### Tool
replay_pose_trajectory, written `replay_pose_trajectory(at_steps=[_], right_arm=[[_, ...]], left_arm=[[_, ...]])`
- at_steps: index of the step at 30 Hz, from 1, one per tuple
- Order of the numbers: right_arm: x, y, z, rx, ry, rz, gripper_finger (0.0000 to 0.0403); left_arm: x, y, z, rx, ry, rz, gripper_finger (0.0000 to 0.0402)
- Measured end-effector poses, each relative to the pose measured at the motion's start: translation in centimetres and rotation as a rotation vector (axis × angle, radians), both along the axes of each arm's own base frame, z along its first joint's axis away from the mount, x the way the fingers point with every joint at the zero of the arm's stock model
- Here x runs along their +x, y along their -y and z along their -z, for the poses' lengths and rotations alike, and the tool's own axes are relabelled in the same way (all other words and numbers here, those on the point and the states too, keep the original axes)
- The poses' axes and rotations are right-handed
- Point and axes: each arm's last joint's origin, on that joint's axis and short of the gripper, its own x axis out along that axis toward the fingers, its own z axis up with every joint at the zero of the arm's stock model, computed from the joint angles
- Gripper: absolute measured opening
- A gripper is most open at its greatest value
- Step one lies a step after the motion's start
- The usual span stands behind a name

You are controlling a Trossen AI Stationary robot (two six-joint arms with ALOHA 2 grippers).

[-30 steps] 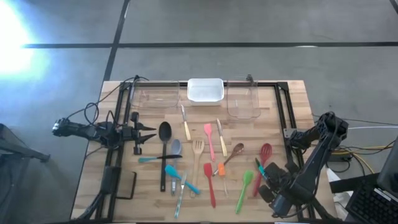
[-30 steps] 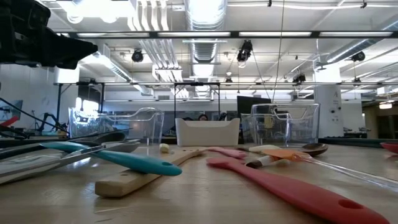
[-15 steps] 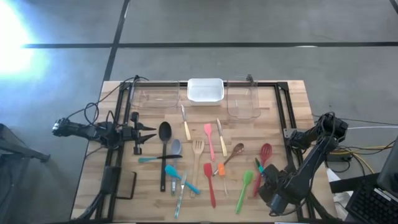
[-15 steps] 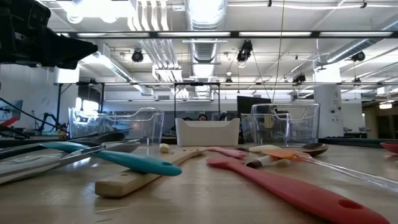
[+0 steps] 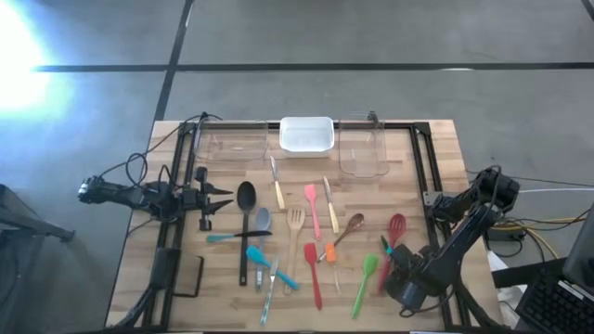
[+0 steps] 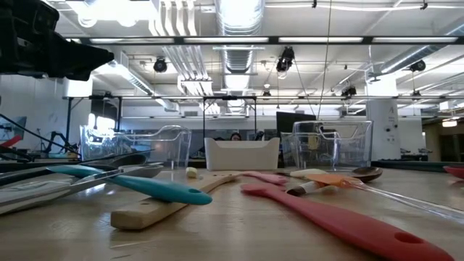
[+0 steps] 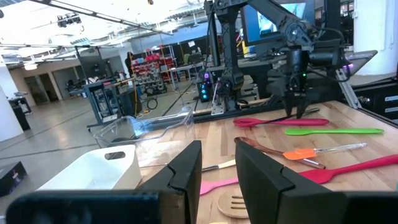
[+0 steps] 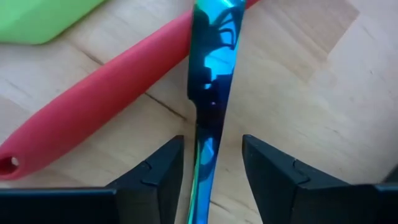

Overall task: Pick & Place Kitchen Items
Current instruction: Put the iridescent knife into the white bin

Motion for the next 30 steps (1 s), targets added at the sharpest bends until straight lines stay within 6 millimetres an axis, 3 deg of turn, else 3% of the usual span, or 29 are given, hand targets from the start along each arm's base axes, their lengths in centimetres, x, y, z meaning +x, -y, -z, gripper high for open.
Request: replay_pose_trajectory(at_steps=[7, 15, 30], right_arm=[[-0.14, 0.23, 0.34, -0.004, 0.003, -0.003, 0.0127], [-0.07, 0.15, 0.45, 0.005, 0.006, -0.035, 0.0029], [0.04, -0.05, -0.35, -0.01, -0.005, -0.016, 0.0028]], left_arm=[[0.0, 0.0, 0.0, 0.0, 0.0, 0.0, 0.0101], [0.0, 0.0, 0.0, -0.008, 0.0, 0.0, 0.0101], [0.0, 0.0, 0.0, -0.012, 0.001, 0.0, 0.0101]])
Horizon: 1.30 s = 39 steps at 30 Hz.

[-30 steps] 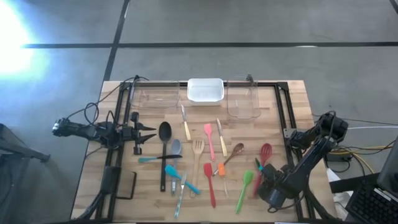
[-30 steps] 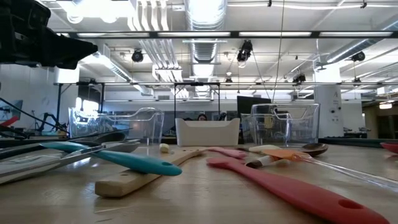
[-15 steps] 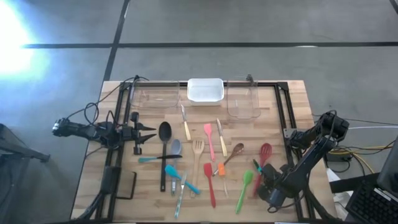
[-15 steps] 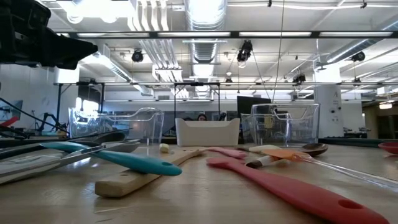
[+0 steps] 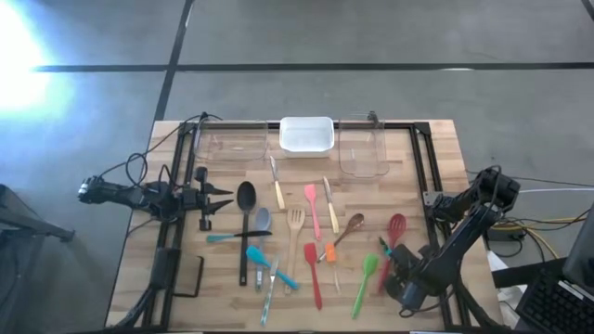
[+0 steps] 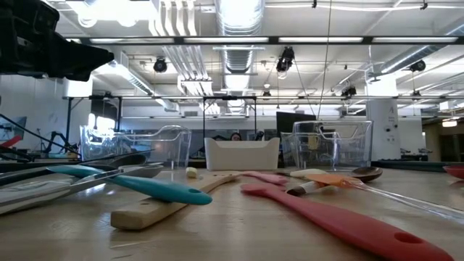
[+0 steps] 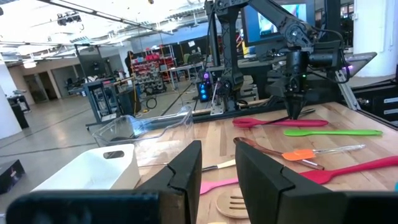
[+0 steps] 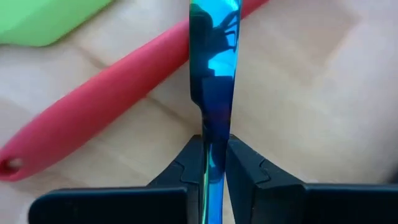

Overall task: Pick & Place Kitchen Items
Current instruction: Put the iridescent knife into the white bin

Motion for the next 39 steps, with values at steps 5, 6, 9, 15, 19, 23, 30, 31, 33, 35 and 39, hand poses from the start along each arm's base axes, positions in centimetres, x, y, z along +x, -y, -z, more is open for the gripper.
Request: replay_pose_trajectory(at_steps=[5, 6, 9, 15, 19, 23, 30, 31, 33, 35, 39], right_arm=[[0.2, -0.3, -2.0, -0.034, -0.021, 0.001, 0.0028], [0.2, -0.3, -2.4, -0.053, -0.034, 0.001, 0.0028], [0.5, -0.5, -3.6, -0.063, -0.038, 0.001, 0.0028], [1.9, -0.3, -5.6, -0.151, 0.06, -0.022, 0.0028], [3.7, 1.0, -6.7, -0.232, 0.112, -0.057, 0.0028], [5.9, 3.1, -7.7, -0.258, 0.108, -0.121, 0.0028], [8.7, 7.7, -10.2, -0.325, 0.157, -0.201, 0.0028], [9.1, 8.4, -10.6, -0.339, 0.167, -0.213, 0.0028], [9.8, 10.0, -11.6, -0.35, 0.201, -0.228, 0.0028], [10.5, 11.8, -12.4, -0.363, 0.231, -0.244, 0.0028], [12.1, 15.5, -13.7, -0.405, 0.309, -0.279, 0.0028]], left_arm=[[0.0, 0.0, 0.0, 0.0, 0.0, 0.0, 0.0101], [0.0, 0.0, 0.0, 0.0, 0.0, 0.0, 0.0101], [0.0, 0.0, 0.0, 0.0, 0.0, 0.0, 0.0101], [0.0, 0.0, 0.0, 0.0, 0.0, 0.0, 0.0101], [0.0, 0.0, 0.0, 0.0, 0.001, 0.0, 0.0101], [0.0, 0.0, 0.0, 0.0, 0.004, -0.001, 0.0101], [0.0, 0.0, 0.0, 0.0, 0.005, -0.001, 0.0101], [0.0, 0.0, 0.0, 0.0, 0.004, -0.001, 0.0101], [0.0, 0.0, 0.0, 0.0, 0.004, -0.001, 0.0101], [0.0, 0.0, 0.0, 0.0, 0.004, -0.001, 0.0101], [0.0, 0.0, 0.0, 0.0, 0.005, 0.0, 0.0101]])
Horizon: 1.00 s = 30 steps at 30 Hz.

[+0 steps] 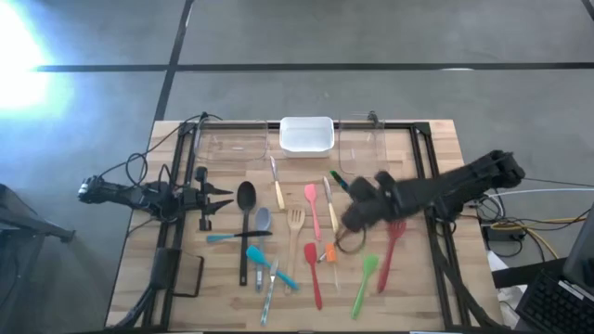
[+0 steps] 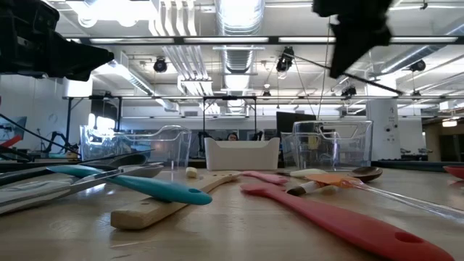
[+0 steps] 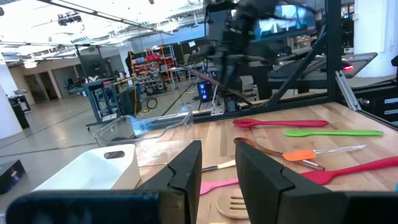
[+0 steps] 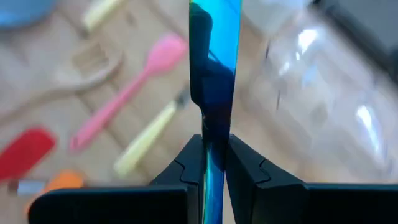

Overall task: Pick & Place Kitchen Items
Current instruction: Put the iridescent knife into the white bin

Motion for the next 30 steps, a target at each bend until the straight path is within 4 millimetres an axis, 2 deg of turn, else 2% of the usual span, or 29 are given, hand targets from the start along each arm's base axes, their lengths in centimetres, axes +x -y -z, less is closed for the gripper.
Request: replay_pose_trajectory(at_steps=[7, 14, 17, 22, 30], right_arm=[[2.4, 6.8, -2.0, -0.116, 0.095, -0.047, 0.0028], [5.2, 12.6, -3.2, -0.197, 0.293, -0.145, 0.0028], [6.1, 15.3, -3.1, -0.225, 0.311, -0.129, 0.0028], [7.9, 19.3, -1.5, -0.2, 0.254, -0.125, 0.0028], [11.2, 23.4, 0.5, -0.229, 0.163, -0.145, 0.0028]], left_arm=[[0.0, 0.0, 0.0, 0.0, -0.001, 0.0, 0.0101], [0.0, 0.0, 0.0, 0.0, -0.001, 0.0, 0.0101], [0.0, 0.0, 0.0, -0.005, -0.003, 0.0, 0.0101], [0.1, 0.0, 0.1, -0.005, -0.007, 0.001, 0.0101], [0.1, 0.0, 0.1, -0.008, -0.007, 0.001, 0.0101]])
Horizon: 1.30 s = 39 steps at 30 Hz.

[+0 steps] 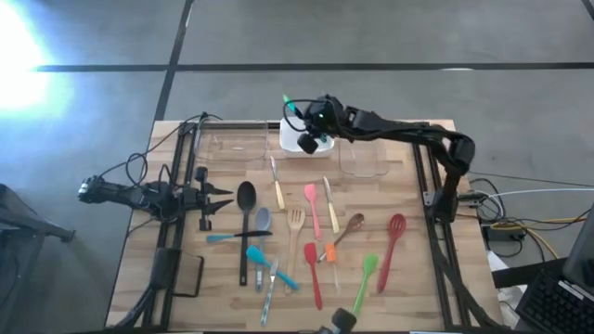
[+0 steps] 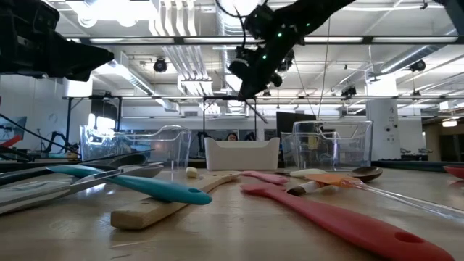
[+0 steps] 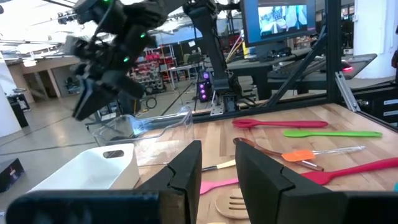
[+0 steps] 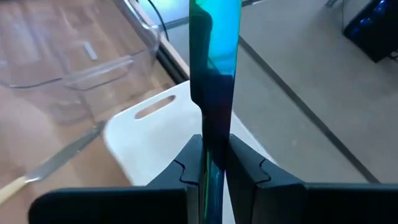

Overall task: Pick & Place Kitchen Items
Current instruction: Put the iridescent knife into the white bin

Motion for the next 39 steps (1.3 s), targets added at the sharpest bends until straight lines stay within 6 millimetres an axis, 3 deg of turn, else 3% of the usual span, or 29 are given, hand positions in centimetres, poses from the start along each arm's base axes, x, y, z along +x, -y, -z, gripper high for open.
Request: replay_pose_trajectory(at_steps=[10, 39], right_arm=[[0.7, 3.2, 3.0, 0.041, -0.054, 0.037, 0.0028], [2.1, 5.6, 10.8, 0.126, -0.18, 0.035, 0.0028]], left_arm=[[0.0, 0.0, 0.0, -0.028, -0.001, 0.001, 0.0101], [0.0, 0.0, 0.1, -0.018, -0.005, 0.0, 0.0101]])
